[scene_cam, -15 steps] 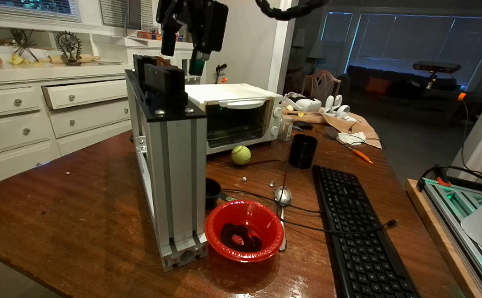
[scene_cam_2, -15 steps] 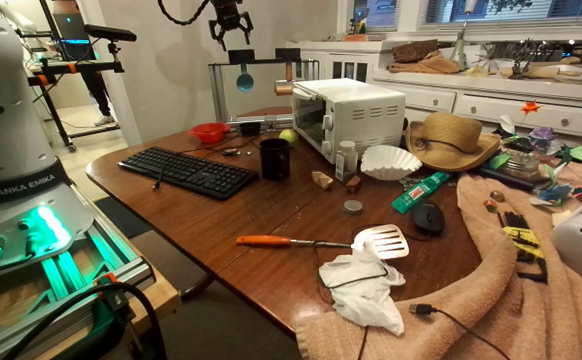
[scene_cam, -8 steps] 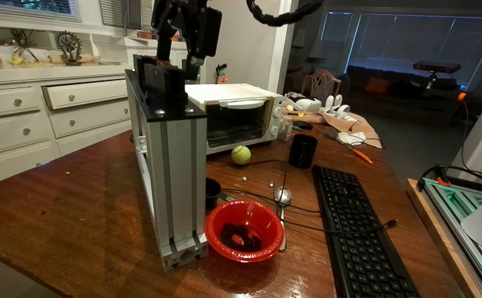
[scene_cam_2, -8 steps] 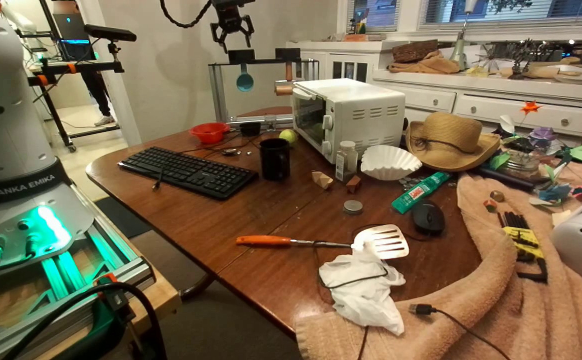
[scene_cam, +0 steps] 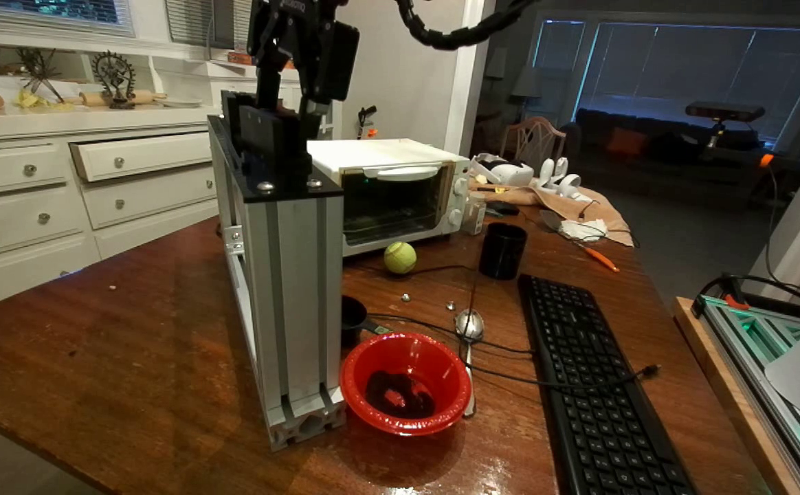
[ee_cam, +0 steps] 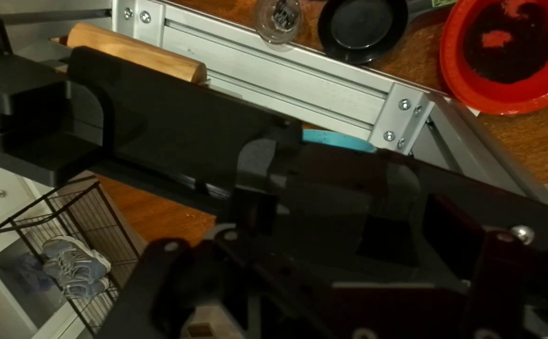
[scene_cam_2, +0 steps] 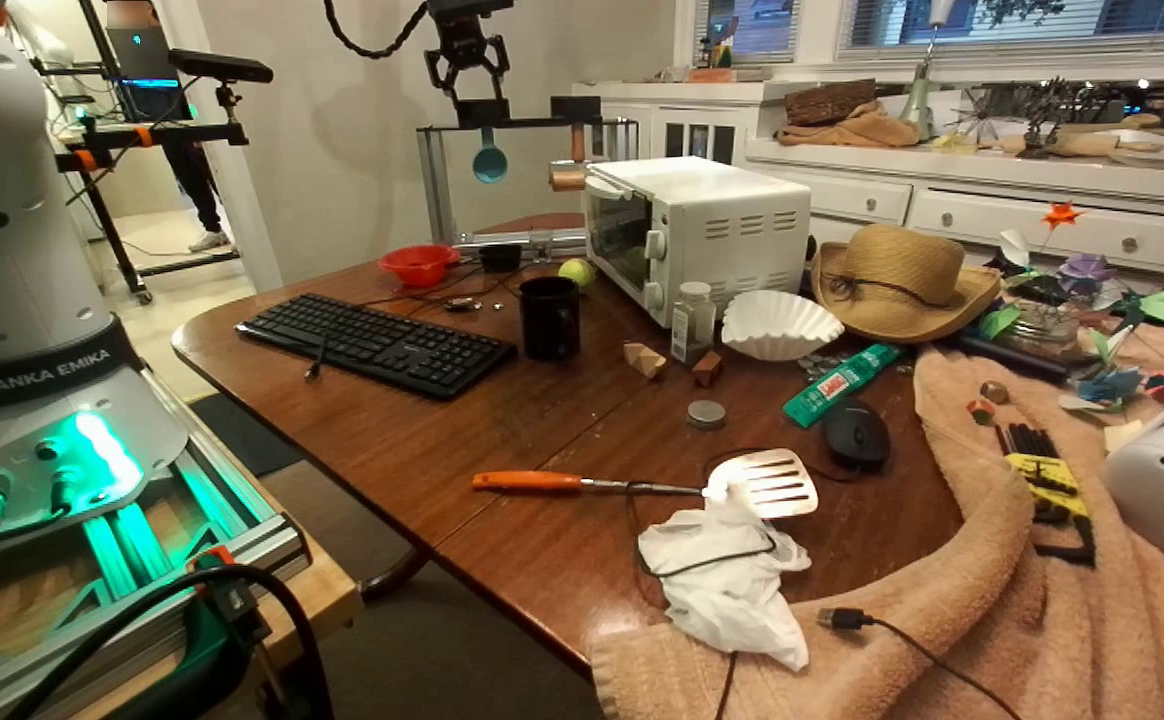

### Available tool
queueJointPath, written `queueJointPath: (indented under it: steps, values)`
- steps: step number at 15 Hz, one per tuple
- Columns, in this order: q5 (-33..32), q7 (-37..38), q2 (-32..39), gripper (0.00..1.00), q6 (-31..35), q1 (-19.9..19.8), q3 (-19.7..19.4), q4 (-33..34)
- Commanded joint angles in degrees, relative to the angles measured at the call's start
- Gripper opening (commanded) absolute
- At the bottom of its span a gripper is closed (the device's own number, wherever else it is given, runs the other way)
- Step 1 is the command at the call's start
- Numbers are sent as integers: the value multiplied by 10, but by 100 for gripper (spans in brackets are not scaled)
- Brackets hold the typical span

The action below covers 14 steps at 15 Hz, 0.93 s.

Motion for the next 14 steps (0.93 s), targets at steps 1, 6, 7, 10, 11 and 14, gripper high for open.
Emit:
queueJointPath:
  steps: [1,6,7,10,11,14]
  values:
    - [0,-7,14,92,-28,-4,5,23]
    - [1,-7,23,88,-36,-4,5,32]
    - [2,-8,24,87,-37,-4,5,34]
    - [0,-8,31,87,-40,-2,5,43]
    - [0,-8,33,88,-42,-2,5,47]
    - [-4,-3,41,87,-49,1,3,59]
